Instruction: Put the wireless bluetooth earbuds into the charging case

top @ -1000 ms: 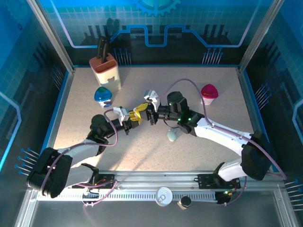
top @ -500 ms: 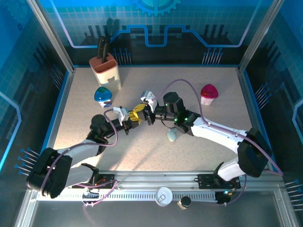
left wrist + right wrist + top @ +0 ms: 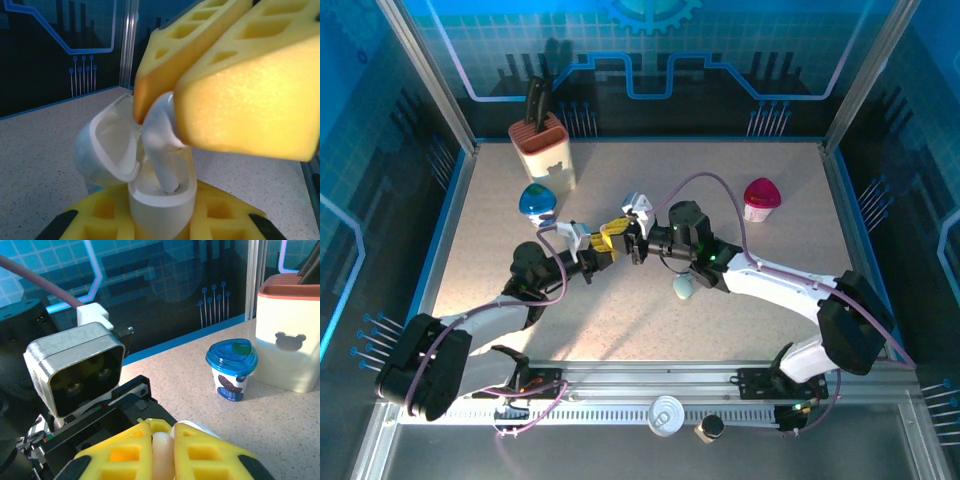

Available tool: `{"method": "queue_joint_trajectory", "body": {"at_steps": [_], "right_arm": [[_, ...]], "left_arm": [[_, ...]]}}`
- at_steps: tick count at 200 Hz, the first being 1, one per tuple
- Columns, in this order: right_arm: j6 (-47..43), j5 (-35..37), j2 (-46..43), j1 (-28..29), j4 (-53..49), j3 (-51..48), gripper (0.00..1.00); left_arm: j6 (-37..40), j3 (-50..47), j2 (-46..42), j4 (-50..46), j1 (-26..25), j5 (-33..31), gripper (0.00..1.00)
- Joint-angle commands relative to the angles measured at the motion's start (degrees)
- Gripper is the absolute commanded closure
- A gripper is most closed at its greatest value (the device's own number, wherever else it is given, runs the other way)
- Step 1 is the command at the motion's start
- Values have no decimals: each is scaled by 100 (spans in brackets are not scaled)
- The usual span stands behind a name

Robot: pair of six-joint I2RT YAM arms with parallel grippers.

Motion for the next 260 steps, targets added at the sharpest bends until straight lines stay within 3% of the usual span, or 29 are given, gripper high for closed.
{"method": "queue_joint_trajectory", "body": {"at_steps": [1, 27, 59, 139, 215, 260], "right_arm": [[71, 106, 57, 63, -119, -114, 84], [-14, 300, -54, 70, -322, -40, 78], [-221, 787, 7, 70, -1222, 472, 82], [-318, 226, 398, 70, -1655, 902, 89], [394, 266, 223, 8, -123, 380, 90], [445, 160, 459, 5, -158, 361, 90]], "left_arm": [[-156, 275, -101, 410, 51, -132, 90], [-31, 282, -125, 363, 48, -48, 90], [80, 249, -153, 337, 49, 90, 89], [271, 201, -302, 116, 50, 72, 89], [179, 188, -158, 310, 48, 40, 89], [98, 177, -263, 279, 48, -41, 89]]}}
